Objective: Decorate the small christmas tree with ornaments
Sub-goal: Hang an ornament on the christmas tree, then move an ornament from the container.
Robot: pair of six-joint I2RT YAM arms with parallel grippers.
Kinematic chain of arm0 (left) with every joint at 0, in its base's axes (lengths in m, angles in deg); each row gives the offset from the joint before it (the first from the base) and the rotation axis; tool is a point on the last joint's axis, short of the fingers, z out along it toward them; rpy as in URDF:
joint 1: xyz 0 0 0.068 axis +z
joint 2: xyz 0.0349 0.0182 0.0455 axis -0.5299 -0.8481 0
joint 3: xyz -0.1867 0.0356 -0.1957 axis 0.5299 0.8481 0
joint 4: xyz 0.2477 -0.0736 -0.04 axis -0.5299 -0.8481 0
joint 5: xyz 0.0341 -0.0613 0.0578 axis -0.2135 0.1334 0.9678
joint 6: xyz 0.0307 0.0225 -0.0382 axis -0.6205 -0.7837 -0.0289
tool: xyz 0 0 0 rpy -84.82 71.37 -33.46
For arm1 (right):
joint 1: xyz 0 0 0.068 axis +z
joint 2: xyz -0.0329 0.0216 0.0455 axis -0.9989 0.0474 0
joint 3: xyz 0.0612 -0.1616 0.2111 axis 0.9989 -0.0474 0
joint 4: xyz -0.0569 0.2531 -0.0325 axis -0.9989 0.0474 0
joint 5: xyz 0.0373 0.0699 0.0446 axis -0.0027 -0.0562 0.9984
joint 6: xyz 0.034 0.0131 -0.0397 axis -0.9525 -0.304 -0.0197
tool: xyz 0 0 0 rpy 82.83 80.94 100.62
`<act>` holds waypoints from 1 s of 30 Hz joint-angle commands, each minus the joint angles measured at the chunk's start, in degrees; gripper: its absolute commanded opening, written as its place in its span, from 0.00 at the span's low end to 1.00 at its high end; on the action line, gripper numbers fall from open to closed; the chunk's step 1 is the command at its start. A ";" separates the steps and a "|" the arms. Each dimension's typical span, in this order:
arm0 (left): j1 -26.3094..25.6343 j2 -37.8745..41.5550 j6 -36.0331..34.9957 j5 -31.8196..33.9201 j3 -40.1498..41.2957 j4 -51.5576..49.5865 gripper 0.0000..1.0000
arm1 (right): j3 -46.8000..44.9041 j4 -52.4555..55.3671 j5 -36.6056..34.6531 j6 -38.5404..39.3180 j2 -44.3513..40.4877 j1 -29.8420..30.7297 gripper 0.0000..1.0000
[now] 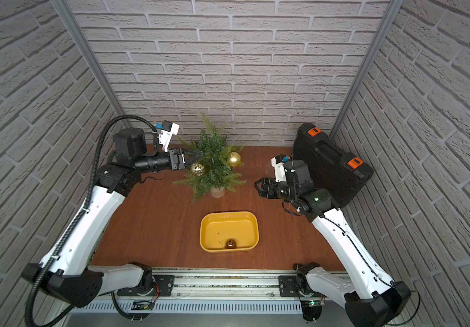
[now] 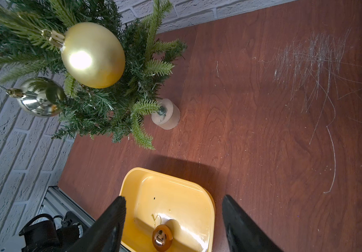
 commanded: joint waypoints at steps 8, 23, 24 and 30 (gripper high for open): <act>1.63 4.07 -1.46 1.33 -0.75 1.55 0.73 | 0.39 -0.44 3.24 0.20 -0.61 0.92 0.68; 3.19 20.72 -7.80 23.89 16.34 -4.14 0.73 | -2.56 7.98 -4.85 0.16 5.67 19.27 0.66; 3.44 21.88 -8.04 25.54 18.14 -4.51 0.73 | -3.03 7.94 -4.85 -0.01 6.55 20.33 0.66; 6.16 25.35 -10.08 31.20 26.83 -6.07 0.74 | -3.44 9.53 -5.90 -0.76 13.80 26.67 0.66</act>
